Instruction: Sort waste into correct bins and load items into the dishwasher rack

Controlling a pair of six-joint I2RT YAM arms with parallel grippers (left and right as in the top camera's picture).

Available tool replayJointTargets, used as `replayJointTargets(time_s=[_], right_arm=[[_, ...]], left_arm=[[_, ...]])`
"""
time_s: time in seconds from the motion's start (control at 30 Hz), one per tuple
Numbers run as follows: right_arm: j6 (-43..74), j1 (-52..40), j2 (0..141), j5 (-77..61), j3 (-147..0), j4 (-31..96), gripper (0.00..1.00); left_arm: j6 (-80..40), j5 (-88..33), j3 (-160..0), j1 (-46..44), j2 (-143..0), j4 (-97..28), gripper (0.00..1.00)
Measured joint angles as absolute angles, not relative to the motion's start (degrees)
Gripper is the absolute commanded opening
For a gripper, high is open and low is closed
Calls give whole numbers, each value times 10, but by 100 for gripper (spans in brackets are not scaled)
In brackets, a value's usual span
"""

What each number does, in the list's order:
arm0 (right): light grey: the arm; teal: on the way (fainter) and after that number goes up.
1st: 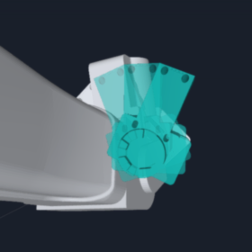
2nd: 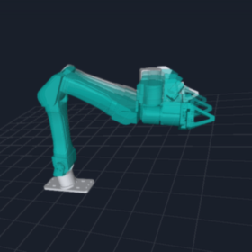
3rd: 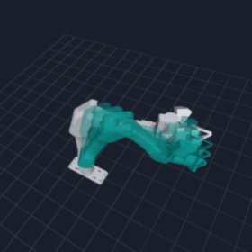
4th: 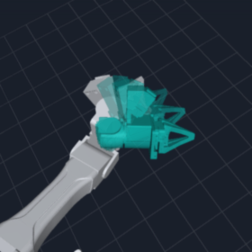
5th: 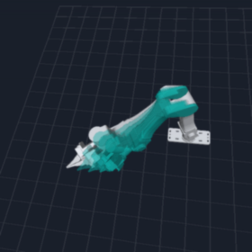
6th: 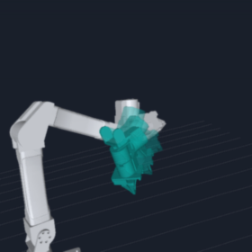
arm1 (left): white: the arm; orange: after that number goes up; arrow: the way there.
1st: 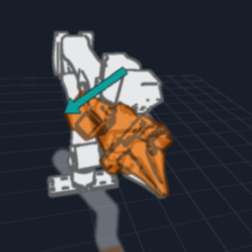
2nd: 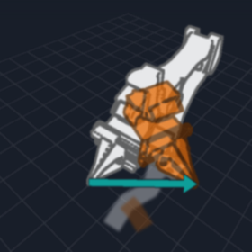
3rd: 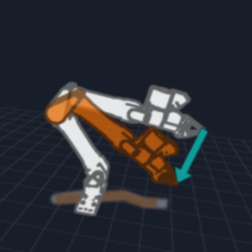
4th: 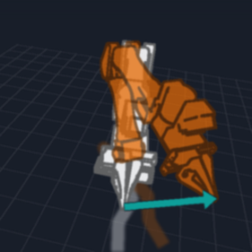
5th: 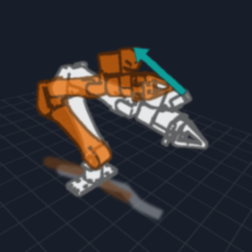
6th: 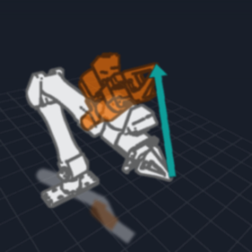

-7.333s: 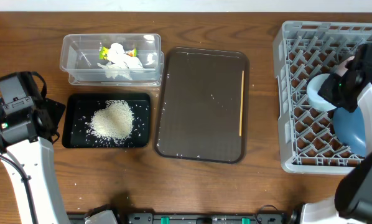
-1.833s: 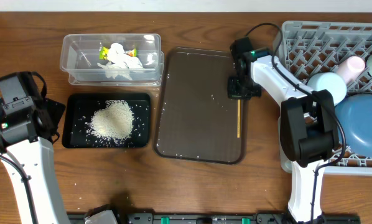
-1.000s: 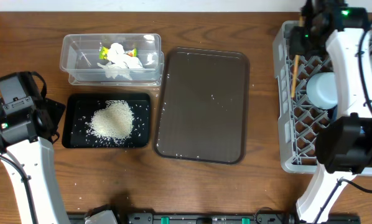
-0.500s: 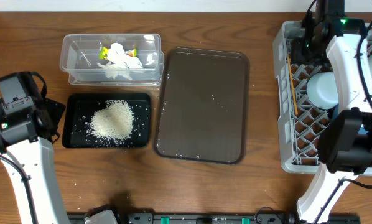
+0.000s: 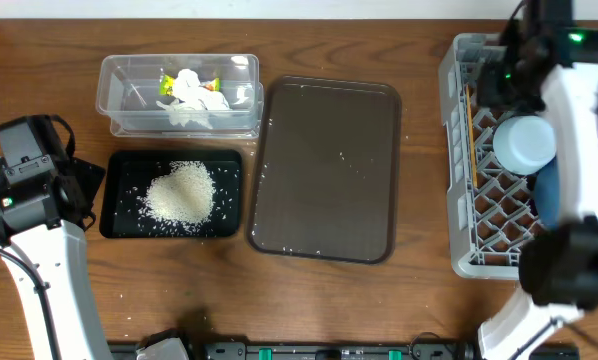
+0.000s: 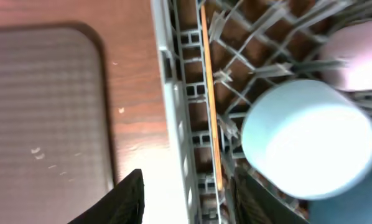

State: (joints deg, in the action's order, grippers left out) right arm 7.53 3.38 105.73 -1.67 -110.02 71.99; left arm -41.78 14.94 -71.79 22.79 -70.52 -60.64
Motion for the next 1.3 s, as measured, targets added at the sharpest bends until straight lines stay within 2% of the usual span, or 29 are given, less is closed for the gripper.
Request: replayJointTargets(time_s=[0.2,0.27,0.3,0.33,0.5,0.7,1.3], right_arm=[[90,-9,888,-6,-1072,734,38],[98,-35,827,6,-1023,706,43],[104,-44,803,11,-998,693,54],[112,-57,777,20,-966,670,99],[152,-105,676,44,-799,584,99],[232,-117,651,30,-692,590,99],[255,-121,649,26,-639,608,99]], left_arm=[[-418,149,-718,228,-705,-606,92],[-418,150,-718,228,-705,-606,92],[-418,150,-718,228,-705,-606,92],[-418,150,-718,228,-705,-606,92],[-418,149,-717,228,-705,-607,92],[-418,149,-717,228,-705,-607,92],[-418,149,-717,228,-705,-607,92]])
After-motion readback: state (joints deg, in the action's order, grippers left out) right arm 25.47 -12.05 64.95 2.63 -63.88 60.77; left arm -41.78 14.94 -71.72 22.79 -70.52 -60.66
